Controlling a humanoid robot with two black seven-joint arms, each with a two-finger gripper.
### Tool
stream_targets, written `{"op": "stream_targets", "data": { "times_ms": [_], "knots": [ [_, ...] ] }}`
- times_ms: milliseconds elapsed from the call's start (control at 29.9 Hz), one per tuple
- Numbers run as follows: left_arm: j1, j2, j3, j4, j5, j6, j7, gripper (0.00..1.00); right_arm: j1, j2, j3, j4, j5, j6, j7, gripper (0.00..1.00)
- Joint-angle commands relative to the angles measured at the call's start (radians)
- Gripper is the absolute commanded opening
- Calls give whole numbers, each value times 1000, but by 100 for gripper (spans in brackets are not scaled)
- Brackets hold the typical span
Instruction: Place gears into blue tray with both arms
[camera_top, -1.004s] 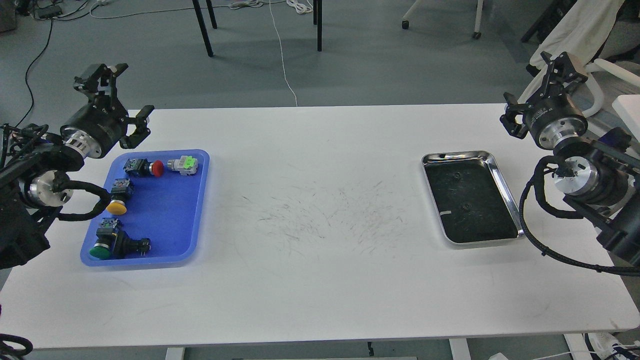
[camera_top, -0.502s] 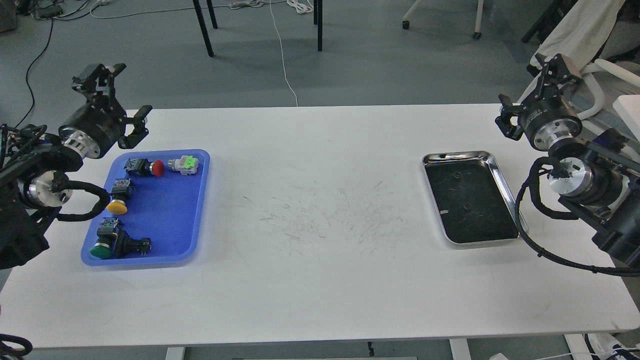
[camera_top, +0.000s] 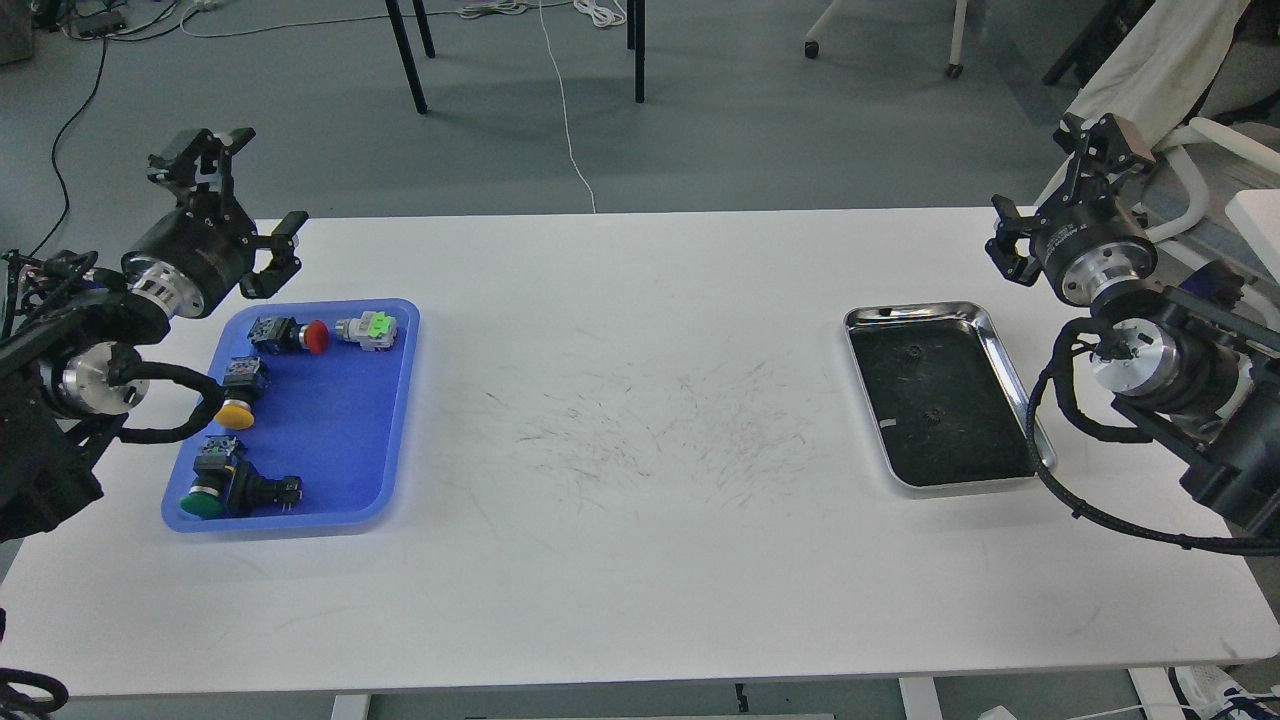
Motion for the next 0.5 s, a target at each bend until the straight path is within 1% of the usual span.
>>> {"op": "stream_targets", "data": {
  "times_ms": [0, 469],
  "knots": [
    [3, 1, 0, 0, 0, 0, -2, 99, 0, -1, 0, 2, 0, 0, -1, 99],
    [6, 1, 0, 0, 0, 0, -4, 99, 2, -1, -8, 2, -1, 1, -3, 99]
  ]
}}
